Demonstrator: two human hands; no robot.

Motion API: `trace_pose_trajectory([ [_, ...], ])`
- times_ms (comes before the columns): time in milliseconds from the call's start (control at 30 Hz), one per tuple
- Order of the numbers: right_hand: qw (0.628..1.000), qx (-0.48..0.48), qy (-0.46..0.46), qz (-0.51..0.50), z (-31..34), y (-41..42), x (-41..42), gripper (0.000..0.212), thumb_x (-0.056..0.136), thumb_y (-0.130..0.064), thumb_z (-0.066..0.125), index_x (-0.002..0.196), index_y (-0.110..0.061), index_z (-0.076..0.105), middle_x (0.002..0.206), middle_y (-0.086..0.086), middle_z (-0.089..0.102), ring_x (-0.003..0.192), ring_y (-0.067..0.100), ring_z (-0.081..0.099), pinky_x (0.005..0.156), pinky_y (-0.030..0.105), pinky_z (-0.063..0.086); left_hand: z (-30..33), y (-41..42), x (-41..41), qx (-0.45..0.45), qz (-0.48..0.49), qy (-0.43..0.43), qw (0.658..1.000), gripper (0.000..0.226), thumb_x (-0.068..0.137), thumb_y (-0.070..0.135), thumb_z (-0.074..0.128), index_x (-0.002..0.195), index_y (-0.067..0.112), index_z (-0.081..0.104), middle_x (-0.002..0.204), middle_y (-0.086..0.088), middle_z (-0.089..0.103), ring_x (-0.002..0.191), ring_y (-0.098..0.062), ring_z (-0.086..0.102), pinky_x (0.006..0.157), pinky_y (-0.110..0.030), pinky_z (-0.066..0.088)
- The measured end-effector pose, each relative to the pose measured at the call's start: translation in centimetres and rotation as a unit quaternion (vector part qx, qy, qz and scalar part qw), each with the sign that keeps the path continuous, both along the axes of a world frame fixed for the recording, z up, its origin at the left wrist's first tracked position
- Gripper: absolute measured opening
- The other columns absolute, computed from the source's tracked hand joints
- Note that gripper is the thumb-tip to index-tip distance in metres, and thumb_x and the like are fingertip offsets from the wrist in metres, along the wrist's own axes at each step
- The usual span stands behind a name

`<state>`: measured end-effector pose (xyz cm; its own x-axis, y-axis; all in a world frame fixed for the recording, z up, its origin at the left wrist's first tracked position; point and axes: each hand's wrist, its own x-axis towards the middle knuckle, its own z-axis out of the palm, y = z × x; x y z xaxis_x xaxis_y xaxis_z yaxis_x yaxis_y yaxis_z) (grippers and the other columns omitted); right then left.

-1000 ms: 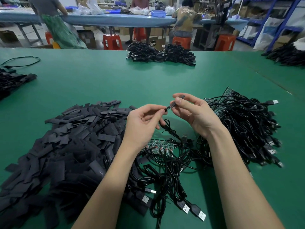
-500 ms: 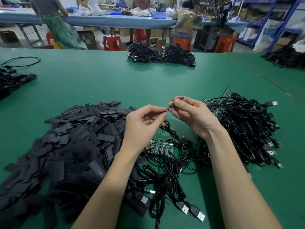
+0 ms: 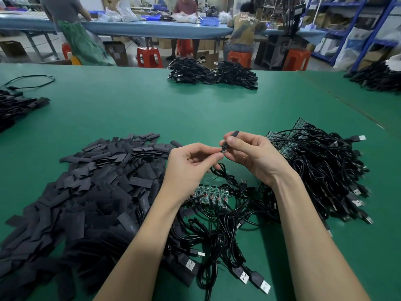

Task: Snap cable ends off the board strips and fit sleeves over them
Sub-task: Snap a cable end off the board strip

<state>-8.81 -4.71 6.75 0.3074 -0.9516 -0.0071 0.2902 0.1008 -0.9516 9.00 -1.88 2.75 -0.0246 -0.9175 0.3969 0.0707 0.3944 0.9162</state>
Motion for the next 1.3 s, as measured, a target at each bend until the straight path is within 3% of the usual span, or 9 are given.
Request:
trace_pose_trajectory([
  [200, 1.000, -0.012, 0.013, 0.016, -0.1, 0.2, 0.2, 0.008, 0.077, -0.015, 0.074, 0.083, -0.015, 0.080, 0.090, 0.008, 0.077, 0.076, 0.011, 0.072, 0.071, 0.018, 0.057, 0.3, 0.2, 0.1, 0.007, -0.018, 0.023, 1.000, 0.007, 0.079, 0.026, 0.081, 0.085, 0.026, 0.079, 0.073, -0.005, 0.075, 0.065, -0.014, 0.071, 0.060, -0.016, 0.050],
  [467, 0.998, -0.035, 0.038, 0.039, -0.2, 0.1, 0.4, 0.009, 0.079, -0.018, 0.075, 0.086, -0.015, 0.078, 0.088, 0.006, 0.076, 0.077, 0.011, 0.070, 0.072, 0.020, 0.056, 0.5, 0.1, 0.0, 0.010, -0.016, 0.041, 0.999, 0.016, 0.084, 0.009, 0.080, 0.084, 0.022, 0.071, 0.073, -0.010, 0.075, 0.065, -0.021, 0.073, 0.058, -0.018, 0.050],
  [667, 0.994, -0.102, 0.011, -0.029, -0.2, 0.1, 1.6, 0.028, 0.083, -0.015, 0.080, 0.110, -0.021, 0.074, 0.098, 0.018, 0.076, 0.087, 0.020, 0.072, 0.080, 0.029, 0.058, 0.8, 0.1, 0.0, 0.029, 0.002, 0.081, 0.996, 0.013, 0.083, 0.008, 0.080, 0.088, 0.012, 0.068, 0.074, -0.011, 0.075, 0.063, -0.014, 0.071, 0.057, -0.015, 0.049],
  [933, 0.981, -0.159, 0.039, -0.102, 0.0, 0.3, 2.4, 0.025, 0.086, -0.004, 0.077, 0.110, -0.010, 0.075, 0.093, 0.018, 0.076, 0.085, 0.022, 0.073, 0.079, 0.030, 0.059, 0.8, 0.1, -0.1, 0.063, -0.008, 0.097, 0.993, 0.013, 0.087, 0.006, 0.076, 0.094, 0.007, 0.065, 0.087, -0.011, 0.078, 0.074, -0.018, 0.076, 0.062, -0.017, 0.052],
  [1067, 0.981, -0.149, 0.043, -0.117, -0.1, 0.2, 2.8, 0.025, 0.086, -0.003, 0.077, 0.110, -0.007, 0.075, 0.088, 0.015, 0.077, 0.075, 0.021, 0.073, 0.077, 0.028, 0.059, 0.7, 0.1, -0.1, 0.071, 0.016, 0.103, 0.992, 0.011, 0.086, 0.005, 0.076, 0.087, 0.006, 0.065, 0.086, -0.013, 0.078, 0.079, -0.022, 0.077, 0.060, -0.016, 0.052],
  [1233, 0.984, -0.120, 0.039, -0.126, -0.5, 0.3, 3.4, 0.023, 0.087, -0.003, 0.075, 0.109, -0.007, 0.075, 0.086, 0.012, 0.078, 0.070, 0.015, 0.072, 0.072, 0.026, 0.060, 0.7, 0.2, -0.1, 0.080, 0.031, 0.102, 0.991, 0.013, 0.086, 0.005, 0.076, 0.083, 0.007, 0.064, 0.083, -0.011, 0.078, 0.070, -0.012, 0.075, 0.053, -0.012, 0.048],
  [1300, 0.985, -0.113, 0.030, -0.128, -0.6, 0.4, 3.5, 0.022, 0.087, -0.004, 0.075, 0.108, -0.009, 0.075, 0.086, 0.012, 0.077, 0.070, 0.015, 0.071, 0.072, 0.027, 0.060, 0.8, 0.2, -0.1, 0.075, 0.030, 0.101, 0.992, 0.012, 0.085, 0.004, 0.076, 0.082, 0.007, 0.065, 0.083, -0.012, 0.078, 0.072, -0.014, 0.076, 0.055, -0.013, 0.050],
])
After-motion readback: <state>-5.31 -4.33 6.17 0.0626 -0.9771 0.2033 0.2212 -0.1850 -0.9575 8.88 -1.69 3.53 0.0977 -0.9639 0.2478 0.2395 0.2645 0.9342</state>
